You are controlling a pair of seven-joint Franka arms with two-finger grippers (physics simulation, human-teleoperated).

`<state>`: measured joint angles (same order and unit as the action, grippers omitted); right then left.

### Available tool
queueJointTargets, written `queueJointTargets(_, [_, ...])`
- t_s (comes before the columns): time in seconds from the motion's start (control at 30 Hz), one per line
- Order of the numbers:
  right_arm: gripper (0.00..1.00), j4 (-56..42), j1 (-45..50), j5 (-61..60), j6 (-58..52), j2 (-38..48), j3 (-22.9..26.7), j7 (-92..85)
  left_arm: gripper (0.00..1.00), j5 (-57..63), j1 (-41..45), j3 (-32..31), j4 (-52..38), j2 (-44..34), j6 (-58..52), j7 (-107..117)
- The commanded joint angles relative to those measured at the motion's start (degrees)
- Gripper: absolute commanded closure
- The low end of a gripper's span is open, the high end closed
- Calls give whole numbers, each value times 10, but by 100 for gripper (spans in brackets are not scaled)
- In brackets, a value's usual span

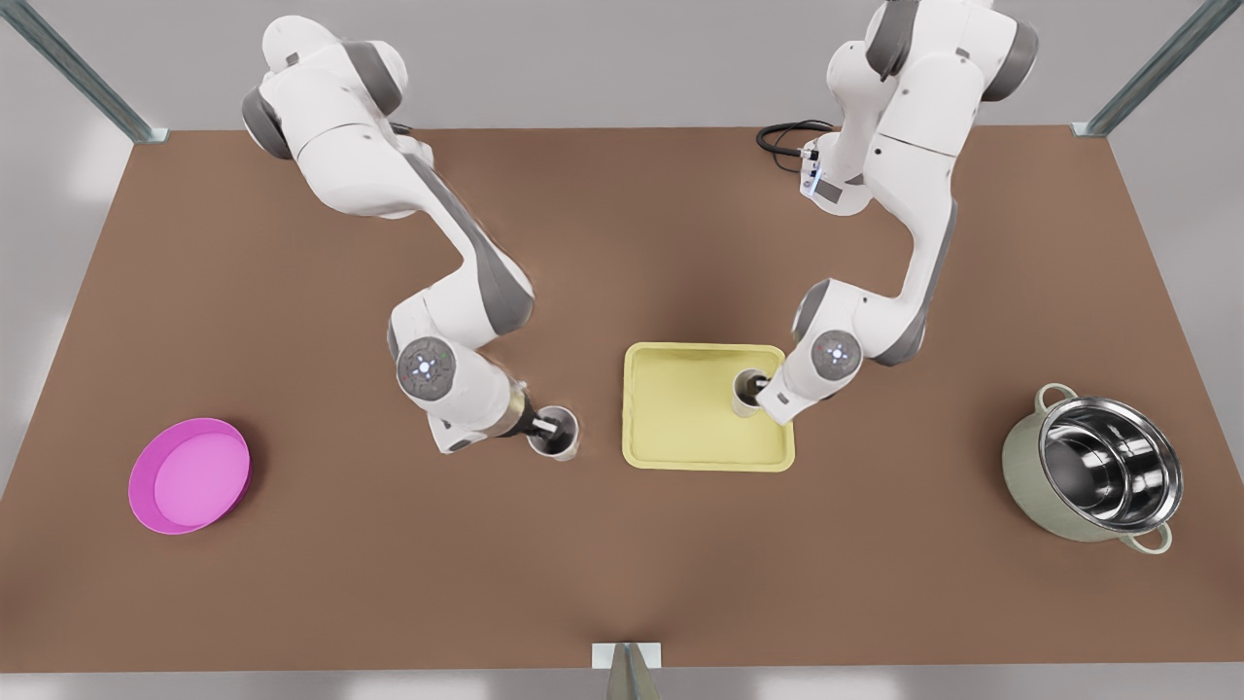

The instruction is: Use the left arm to pick up the white IKEA cup from the tray and place it on the middle-left position; use the right arm to pick up the white IKEA cup from the tray and place it on the middle-right position

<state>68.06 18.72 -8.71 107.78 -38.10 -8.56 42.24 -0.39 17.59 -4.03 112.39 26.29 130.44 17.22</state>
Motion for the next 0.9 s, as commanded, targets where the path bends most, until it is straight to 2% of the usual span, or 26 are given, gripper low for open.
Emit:
queueJointTargets(0.0, [100,-2,-31,33,-128,5,10,-427,0,0,1,0,-3,6,42,12])
queueJointTargets(0.07, [100,-41,-33,36,-118,-15,57,-528,3,0,6,-1,-6,7,44,12])
queueJointTargets(0.13, [100,-73,-44,36,-115,-51,72,-579,37,0,6,-2,-7,7,44,12])
queueJointTargets(0.23, [100,-73,-51,53,-64,-76,76,-607,76,0,6,-2,-10,6,42,12])
queueJointTargets(0.3, [100,-72,-51,61,-42,-93,78,-612,79,0,6,-3,-10,3,37,13])
queueJointTargets(0.43, [100,-72,-51,63,-18,-111,79,-619,79,0,6,-10,-11,-4,34,28])
queueJointTargets(0.53, [100,-71,-50,63,9,-131,78,-621,79,0,-11,-7,-76,-3,-35,20])
queueJointTargets(0.7, [100,-65,-48,62,10,-161,78,-639,79,-7,-193,-7,-100,-11,-34,-2])
queueJointTargets(0.77, [100,-67,-48,62,18,-171,77,-639,79,-56,-254,-6,-103,0,-23,-94])
queueJointTargets(0.87, [100,-67,-47,62,22,-184,76,-638,79,-59,-262,-5,-128,49,36,-111])
